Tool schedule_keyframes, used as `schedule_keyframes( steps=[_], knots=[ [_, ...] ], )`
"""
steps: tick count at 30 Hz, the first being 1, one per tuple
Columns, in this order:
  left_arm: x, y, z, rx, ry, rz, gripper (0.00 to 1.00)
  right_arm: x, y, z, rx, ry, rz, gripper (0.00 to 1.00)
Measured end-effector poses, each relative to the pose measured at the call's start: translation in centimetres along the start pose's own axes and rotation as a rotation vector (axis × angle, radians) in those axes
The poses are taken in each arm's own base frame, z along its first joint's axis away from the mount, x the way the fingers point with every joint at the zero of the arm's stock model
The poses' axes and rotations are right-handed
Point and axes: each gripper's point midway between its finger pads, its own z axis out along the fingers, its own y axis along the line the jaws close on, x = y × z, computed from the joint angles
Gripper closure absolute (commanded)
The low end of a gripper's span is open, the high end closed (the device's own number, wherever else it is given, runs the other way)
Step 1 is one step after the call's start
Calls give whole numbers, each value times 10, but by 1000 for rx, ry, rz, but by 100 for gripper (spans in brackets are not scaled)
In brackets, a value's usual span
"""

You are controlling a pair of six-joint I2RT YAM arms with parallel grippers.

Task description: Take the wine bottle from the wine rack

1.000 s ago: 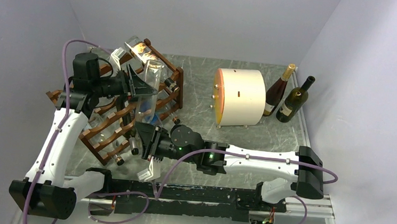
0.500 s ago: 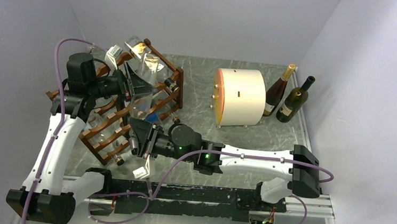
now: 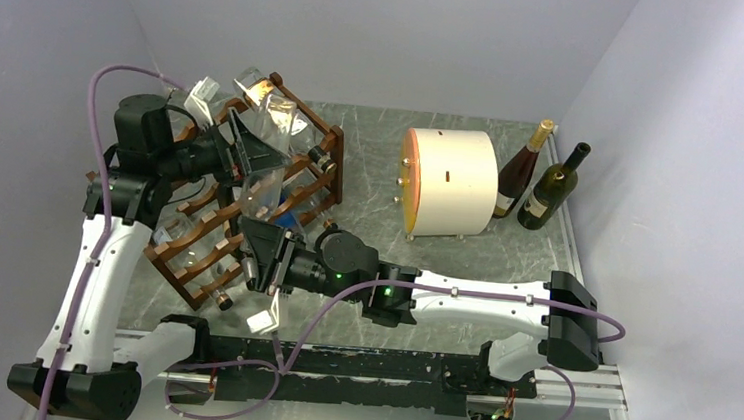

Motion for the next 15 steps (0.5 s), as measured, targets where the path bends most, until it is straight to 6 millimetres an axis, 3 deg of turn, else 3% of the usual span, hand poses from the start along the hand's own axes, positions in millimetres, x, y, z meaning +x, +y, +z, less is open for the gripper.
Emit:
schedule_keyframes(
  steps=[8,15],
  knots=[
    [-21,-14,-18,-70,-132,83,0,12,-10,-11,18,51,35,100],
    [-37,-20,-41,-158,-277,137,0,35,-20,-25,41,135,80,100]
  ],
)
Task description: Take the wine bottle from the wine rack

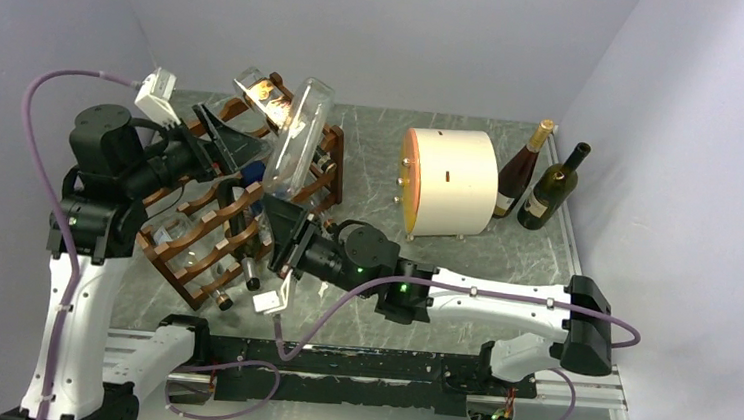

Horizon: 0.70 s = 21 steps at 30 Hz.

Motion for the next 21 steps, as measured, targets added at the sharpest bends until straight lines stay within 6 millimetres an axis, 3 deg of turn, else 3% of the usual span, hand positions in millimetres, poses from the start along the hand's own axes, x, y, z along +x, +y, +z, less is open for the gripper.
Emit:
schedule_keyframes(
  steps=[5,10,13,16,21],
  knots=[
    [-12,-4,-14,-36,-80,35,0,33,-11,-13,34,114,76,100],
    [-17,-3,-20,-56,-118,50,0,93,-32,-37,100,314,203,100],
    [-16,-2,-20,-60,-118,48,0,136,-49,-66,163,473,278,100],
    [-12,2,-19,-68,-110,42,0,166,-66,-101,233,611,349,100],
    [-5,10,-16,-79,-97,31,0,194,-98,-172,372,781,456,100]
  ],
)
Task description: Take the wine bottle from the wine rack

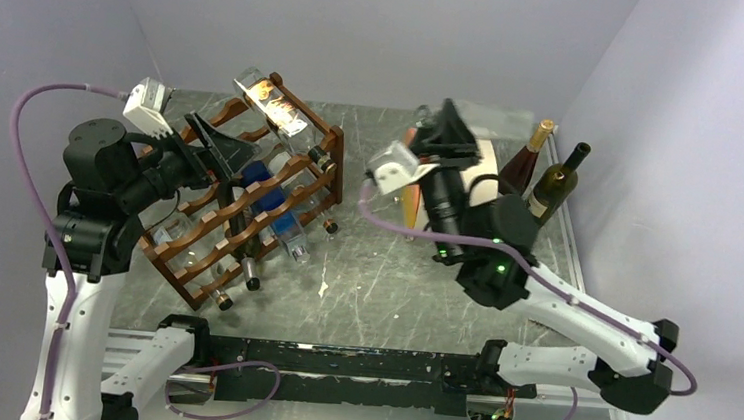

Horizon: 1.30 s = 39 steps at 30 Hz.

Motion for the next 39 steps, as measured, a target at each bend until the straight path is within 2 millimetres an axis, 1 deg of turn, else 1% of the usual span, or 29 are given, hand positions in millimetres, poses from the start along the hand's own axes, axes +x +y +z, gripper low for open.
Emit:
schedule_keyframes(
  steps=[3,5,8,11,14,15,19,22,24,26,29,34,39],
  knots=[
    [3,3,1,-4,5,-3,0,33,-27,-14,55,111,71,100],
    [4,4,1,-6,7,-5,0,55,-39,-25,77,188,114,100],
    [6,5,1,-7,9,-6,0,84,-47,-39,96,279,168,100],
    [8,7,2,-8,11,-10,0,116,-45,-50,112,370,207,100],
    [12,10,4,-10,21,-19,1,151,-34,-56,111,460,232,100],
    [13,11,5,-10,24,-23,1,162,-27,-57,106,489,239,100],
    [19,14,7,-11,39,-31,1,204,12,-63,50,570,269,100],
    [20,15,7,-14,44,-34,0,247,43,-73,18,641,322,100],
    [21,15,7,-13,47,-34,0,271,56,-82,12,687,360,100],
    [21,16,7,-14,50,-35,1,291,66,-91,13,727,403,100],
    [22,15,6,-13,53,-37,0,309,73,-97,40,748,477,100],
    [23,15,6,-10,58,-37,0,317,75,-91,97,685,623,100],
    [24,16,6,-12,63,-31,0,328,82,-96,148,650,753,100]
  ],
)
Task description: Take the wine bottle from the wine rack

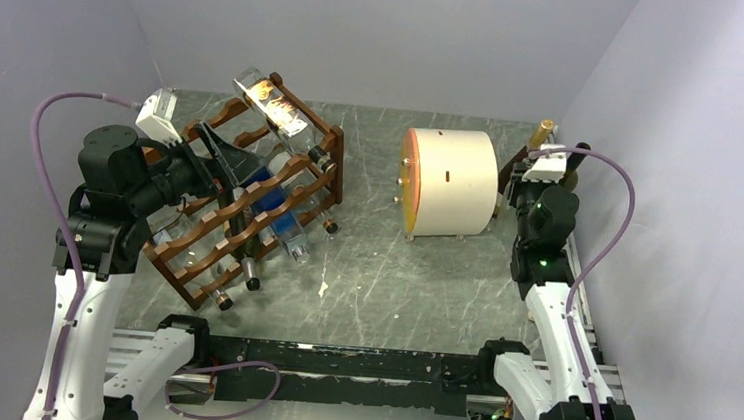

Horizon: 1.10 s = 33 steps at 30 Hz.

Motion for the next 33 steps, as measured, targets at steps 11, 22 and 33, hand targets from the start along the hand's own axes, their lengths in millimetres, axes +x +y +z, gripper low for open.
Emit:
schedule_keyframes(
  steps=[11,22,33],
  knots=[
    [3,1,1,0,11,-3,1,12,5,9,-27,-25,130,100],
    [5,1,2,8,23,-5,1,51,6,10,-12,36,167,100],
    [8,3,4,9,36,-11,1,59,4,7,15,22,187,71]
  ],
)
